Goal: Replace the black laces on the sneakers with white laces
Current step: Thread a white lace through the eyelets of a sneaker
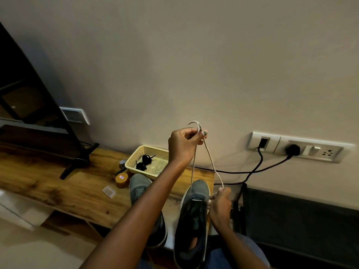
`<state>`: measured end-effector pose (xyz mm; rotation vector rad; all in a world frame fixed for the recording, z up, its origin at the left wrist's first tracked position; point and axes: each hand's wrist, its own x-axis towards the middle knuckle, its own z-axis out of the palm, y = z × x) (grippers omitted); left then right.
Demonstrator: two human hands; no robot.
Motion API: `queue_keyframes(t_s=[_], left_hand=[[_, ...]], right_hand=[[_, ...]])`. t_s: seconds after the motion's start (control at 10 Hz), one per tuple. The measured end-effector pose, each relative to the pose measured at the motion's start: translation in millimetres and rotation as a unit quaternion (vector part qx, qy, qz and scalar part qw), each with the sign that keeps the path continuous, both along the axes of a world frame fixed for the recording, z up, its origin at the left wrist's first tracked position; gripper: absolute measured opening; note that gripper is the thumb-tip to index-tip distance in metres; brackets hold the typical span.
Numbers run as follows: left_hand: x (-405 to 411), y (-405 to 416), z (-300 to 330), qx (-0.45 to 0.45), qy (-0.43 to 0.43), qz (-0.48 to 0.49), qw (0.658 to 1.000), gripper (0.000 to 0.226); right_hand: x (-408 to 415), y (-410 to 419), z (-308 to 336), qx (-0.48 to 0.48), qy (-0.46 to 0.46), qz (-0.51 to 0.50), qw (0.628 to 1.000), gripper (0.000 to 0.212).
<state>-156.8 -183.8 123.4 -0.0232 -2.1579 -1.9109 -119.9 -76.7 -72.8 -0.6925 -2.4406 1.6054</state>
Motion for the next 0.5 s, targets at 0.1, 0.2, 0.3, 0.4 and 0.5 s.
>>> queue_keyframes(t_s=[0.1, 0.2, 0.3, 0.4, 0.5], left_hand=[[-1, 0, 3, 0.003, 0.003, 0.001, 1.0, 0.013], [-1, 0, 5, 0.006, 0.005, 0.006, 1.0, 0.011], [-2, 0, 8, 0.014, 0.011, 0.007, 1.0, 0.013], [-2, 0, 11, 0.012, 0.015, 0.006, 1.0, 0.014], [-3, 0, 12, 0.009, 0.015, 0.005, 1.0, 0.014]], right_hand=[[0, 3, -8, -0.008, 0.028, -0.009, 1.0, 0.017], [3, 1, -4, 0.058, 0.044, -0.001, 0.997, 0.023], [10, 2, 2, 0.061, 0.071, 0.013, 0.996, 0.02], [13, 4, 5, 0.051, 0.082, 0.02, 0.995, 0.029], [8, 3, -1, 0.059, 0.066, 0.043, 0.995, 0.031]])
